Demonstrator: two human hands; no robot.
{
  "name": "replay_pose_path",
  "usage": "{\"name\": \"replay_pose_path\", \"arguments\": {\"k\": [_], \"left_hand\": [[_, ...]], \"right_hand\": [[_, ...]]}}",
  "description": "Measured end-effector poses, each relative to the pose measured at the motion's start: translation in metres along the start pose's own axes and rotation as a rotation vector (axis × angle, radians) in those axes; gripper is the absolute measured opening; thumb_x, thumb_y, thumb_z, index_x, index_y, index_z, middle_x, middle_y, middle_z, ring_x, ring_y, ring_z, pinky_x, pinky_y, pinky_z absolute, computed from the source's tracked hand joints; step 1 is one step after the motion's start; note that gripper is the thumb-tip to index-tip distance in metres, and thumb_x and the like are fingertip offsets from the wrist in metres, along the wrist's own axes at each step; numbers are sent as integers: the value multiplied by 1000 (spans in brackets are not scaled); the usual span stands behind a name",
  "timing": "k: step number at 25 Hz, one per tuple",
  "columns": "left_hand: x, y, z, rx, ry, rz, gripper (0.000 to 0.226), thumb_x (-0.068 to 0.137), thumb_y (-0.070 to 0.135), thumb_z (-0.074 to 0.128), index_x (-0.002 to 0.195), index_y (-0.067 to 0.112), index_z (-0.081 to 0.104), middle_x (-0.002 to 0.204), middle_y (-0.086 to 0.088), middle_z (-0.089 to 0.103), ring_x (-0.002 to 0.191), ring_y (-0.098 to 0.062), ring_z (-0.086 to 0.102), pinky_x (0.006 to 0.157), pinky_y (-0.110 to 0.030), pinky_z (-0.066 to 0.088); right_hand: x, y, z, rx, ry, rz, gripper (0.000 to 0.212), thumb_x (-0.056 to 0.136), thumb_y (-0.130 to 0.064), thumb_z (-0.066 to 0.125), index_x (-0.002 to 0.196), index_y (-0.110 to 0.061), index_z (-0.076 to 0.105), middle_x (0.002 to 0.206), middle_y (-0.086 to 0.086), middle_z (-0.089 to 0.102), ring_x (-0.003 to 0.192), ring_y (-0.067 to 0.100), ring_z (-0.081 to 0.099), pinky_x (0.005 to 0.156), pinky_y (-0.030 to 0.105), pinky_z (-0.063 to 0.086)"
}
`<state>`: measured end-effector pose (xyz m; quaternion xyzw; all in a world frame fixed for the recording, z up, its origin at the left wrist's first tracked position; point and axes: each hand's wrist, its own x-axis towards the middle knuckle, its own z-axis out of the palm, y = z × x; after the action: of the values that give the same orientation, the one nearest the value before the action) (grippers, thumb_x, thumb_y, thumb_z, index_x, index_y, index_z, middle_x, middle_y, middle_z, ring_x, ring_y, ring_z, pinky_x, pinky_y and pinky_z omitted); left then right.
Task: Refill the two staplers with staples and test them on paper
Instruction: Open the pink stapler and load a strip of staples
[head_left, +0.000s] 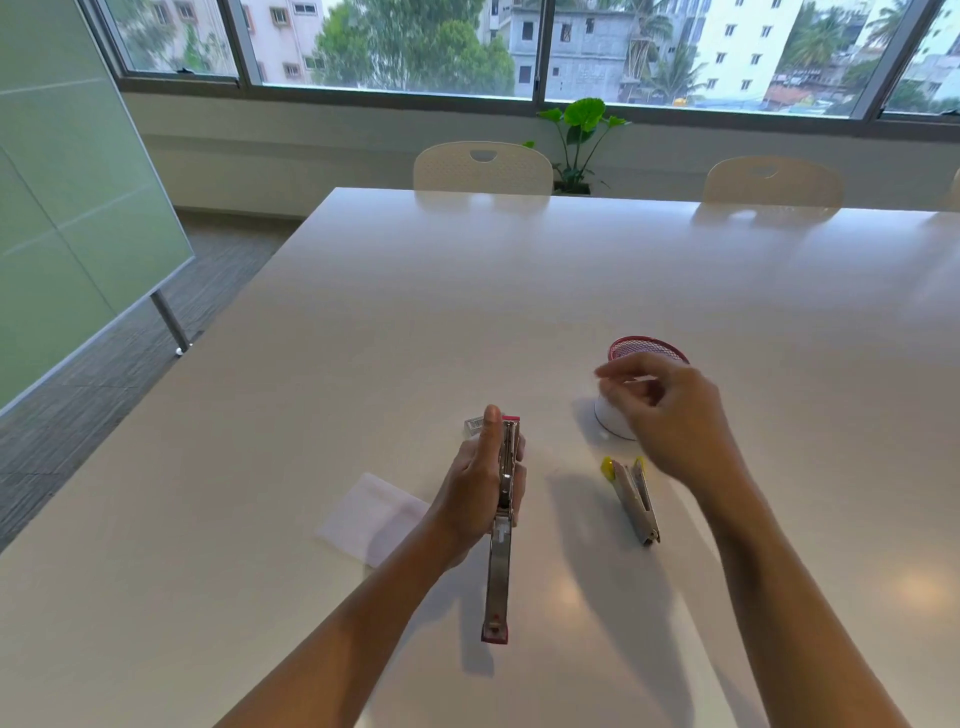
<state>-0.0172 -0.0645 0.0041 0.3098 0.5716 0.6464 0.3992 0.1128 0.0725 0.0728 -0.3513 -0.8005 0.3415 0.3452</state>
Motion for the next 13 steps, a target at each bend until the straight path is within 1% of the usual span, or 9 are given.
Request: {"name": "replay_pose_path", "arguments": {"k": [2,4,6,7,9,10,12,13], "left_hand": [[-1,0,0,37,-1,4,55,103,50,20,91,6,51,51,-3,43,37,-10,40,39,-18,35],[-3,2,-1,62,-9,-3,52,104,48,22,82,10,49,52,-2,43,39,-10,40,40,-20,37],[-4,3,-1,83,-22,-23,50,105,46,23,79,11,47,54,-4,43,41,-12,41,41,-21,39],[-4,3,-2,101,-18,-43,48,105,45,24,81,10,47,55,-5,44,42,-13,43,40,-21,40],[-3,3,-2,146,1,-92,45,107,42,25,83,10,46,57,-7,48,41,-14,48,39,-19,38],[-3,4,-3,170,6,-104,43,107,40,26,83,11,46,58,-9,51,41,-15,49,38,-18,36],[-1,4,-6,226,3,-98,41,108,36,26,81,13,45,60,-12,54,43,-17,52,38,-19,37],[0,3,-8,257,-7,-90,40,108,35,27,81,13,46,60,-10,55,45,-20,53,39,-21,38]], "right_hand": [[18,14,-8,-97,108,22,8,88,-16,70,92,-22,75,95,-2,72,71,-6,62,62,-5,37],[32,26,-12,-170,150,23,9,89,-13,69,96,-17,74,102,5,71,75,4,63,59,-6,38],[41,33,-14,-216,169,15,13,90,-11,69,102,-12,74,105,8,71,80,13,65,58,-3,40],[43,35,-13,-227,172,14,15,90,-11,69,104,-11,73,106,8,71,84,15,66,63,1,42],[45,38,-10,-244,177,12,17,88,-13,71,105,-12,73,108,7,70,91,19,67,75,16,50],[45,38,-8,-256,180,8,18,88,-14,72,106,-13,73,108,7,70,93,21,67,79,23,51],[42,38,-3,-264,188,-16,19,87,-17,73,106,-14,73,109,5,68,93,21,64,82,29,51],[40,37,0,-253,197,-30,18,87,-18,72,105,-16,73,108,4,67,93,20,62,83,30,51]]}}
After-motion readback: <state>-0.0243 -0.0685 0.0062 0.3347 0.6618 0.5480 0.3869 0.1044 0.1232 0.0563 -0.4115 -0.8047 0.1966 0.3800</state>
